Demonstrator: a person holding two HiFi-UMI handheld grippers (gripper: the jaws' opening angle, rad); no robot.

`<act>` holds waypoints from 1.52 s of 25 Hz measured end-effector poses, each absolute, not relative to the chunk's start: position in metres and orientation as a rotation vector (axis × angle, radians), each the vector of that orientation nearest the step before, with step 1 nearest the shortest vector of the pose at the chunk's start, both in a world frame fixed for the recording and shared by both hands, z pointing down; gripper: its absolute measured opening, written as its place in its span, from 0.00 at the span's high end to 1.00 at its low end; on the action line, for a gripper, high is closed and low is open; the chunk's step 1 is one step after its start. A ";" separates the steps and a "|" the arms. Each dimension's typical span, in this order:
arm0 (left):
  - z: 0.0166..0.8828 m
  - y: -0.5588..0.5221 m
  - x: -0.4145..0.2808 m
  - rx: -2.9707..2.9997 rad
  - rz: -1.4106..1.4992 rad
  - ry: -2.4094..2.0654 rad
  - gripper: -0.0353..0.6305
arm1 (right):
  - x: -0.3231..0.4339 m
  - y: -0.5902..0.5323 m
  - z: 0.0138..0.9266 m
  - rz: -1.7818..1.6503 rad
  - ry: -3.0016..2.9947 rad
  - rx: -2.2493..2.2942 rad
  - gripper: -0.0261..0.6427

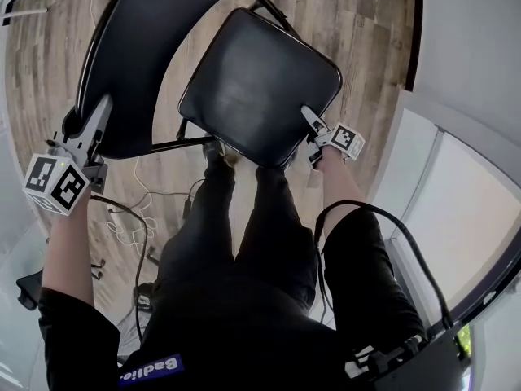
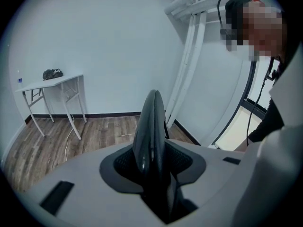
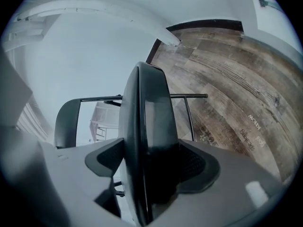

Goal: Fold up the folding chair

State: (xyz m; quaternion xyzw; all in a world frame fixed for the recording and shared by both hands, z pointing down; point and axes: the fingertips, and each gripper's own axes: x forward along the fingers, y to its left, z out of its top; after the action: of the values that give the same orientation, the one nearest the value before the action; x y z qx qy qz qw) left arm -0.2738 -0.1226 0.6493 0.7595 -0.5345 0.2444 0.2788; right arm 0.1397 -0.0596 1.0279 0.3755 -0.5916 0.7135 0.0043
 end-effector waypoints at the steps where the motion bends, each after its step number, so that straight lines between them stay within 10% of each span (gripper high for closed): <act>1: 0.646 -0.123 -0.273 2.044 0.656 -1.436 0.73 | 0.138 -0.061 1.023 2.224 -1.862 1.175 0.47; 38: 0.540 -0.082 -0.211 2.118 0.764 -1.424 0.81 | 0.062 -0.087 0.848 2.049 -1.869 1.276 0.58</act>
State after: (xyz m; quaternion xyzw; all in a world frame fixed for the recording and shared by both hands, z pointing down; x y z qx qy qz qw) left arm -0.2111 -0.0825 0.5398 0.7724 -0.5194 0.2787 0.2367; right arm 0.0624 -0.0869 0.8481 0.4177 -0.6115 0.6705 0.0444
